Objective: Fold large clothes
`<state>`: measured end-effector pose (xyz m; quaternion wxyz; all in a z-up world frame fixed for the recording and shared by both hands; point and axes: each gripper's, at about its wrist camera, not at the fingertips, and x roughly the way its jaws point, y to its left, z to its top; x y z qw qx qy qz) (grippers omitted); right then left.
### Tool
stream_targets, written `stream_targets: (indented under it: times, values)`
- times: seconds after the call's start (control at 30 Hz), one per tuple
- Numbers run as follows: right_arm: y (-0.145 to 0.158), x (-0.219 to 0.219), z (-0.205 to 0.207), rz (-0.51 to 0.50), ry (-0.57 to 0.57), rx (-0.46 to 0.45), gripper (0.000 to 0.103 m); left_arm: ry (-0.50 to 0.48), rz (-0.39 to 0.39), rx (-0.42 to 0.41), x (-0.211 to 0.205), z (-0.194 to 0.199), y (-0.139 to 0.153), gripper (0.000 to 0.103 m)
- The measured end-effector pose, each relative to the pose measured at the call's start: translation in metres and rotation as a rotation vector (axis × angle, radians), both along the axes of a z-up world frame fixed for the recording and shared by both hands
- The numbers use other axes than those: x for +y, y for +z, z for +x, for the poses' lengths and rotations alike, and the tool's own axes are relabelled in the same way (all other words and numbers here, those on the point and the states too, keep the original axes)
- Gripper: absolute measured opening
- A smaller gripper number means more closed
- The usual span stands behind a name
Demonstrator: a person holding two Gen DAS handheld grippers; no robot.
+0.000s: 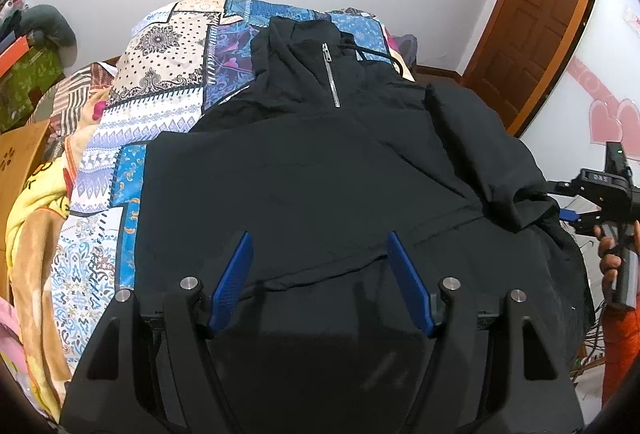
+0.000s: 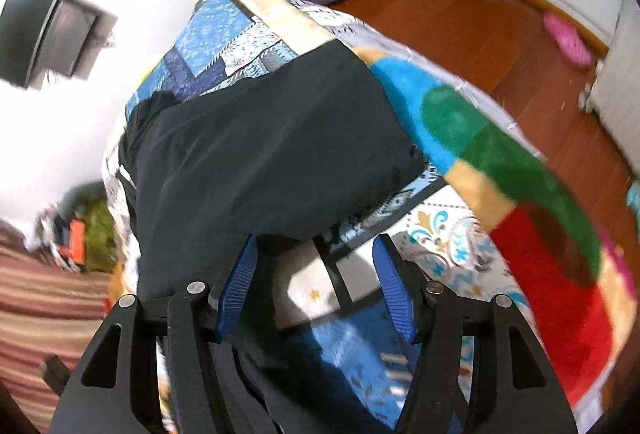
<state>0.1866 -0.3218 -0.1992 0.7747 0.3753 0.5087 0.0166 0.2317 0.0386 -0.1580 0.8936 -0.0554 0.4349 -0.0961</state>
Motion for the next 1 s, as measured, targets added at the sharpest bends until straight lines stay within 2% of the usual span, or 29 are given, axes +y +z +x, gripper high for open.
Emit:
stream_targets:
  times: [0.13,0.3,0.33,0.4,0.53,0.7,1.0]
  values:
    - [-0.013,-0.006,0.008,0.124,-0.027,0.016,0.056,0.002,-0.002,0.004,0.000,0.000,-0.001,0.068]
    - [-0.013,0.001,0.018,0.100,-0.017,-0.014,0.055,0.014,-0.013,0.013,0.006,0.002,-0.004,0.068]
    - [-0.013,0.005,0.020,0.088,-0.005,-0.019,0.051,0.017,-0.017,0.014,0.006,0.002,-0.004,0.068]
    - [-0.012,0.014,0.024,0.058,0.028,-0.011,0.026,0.024,-0.025,0.018,0.008,0.002,-0.005,0.068]
    - [-0.008,0.011,0.019,0.014,0.053,-0.029,0.010,0.028,-0.034,0.014,0.011,-0.001,-0.005,0.068]
    - [0.030,0.029,0.011,-0.083,0.112,-0.132,0.007,0.034,-0.042,0.000,0.017,-0.005,-0.002,0.068]
    - [0.090,0.093,0.011,-0.118,0.267,-0.309,0.006,0.056,-0.071,-0.021,0.032,-0.013,0.002,0.068]
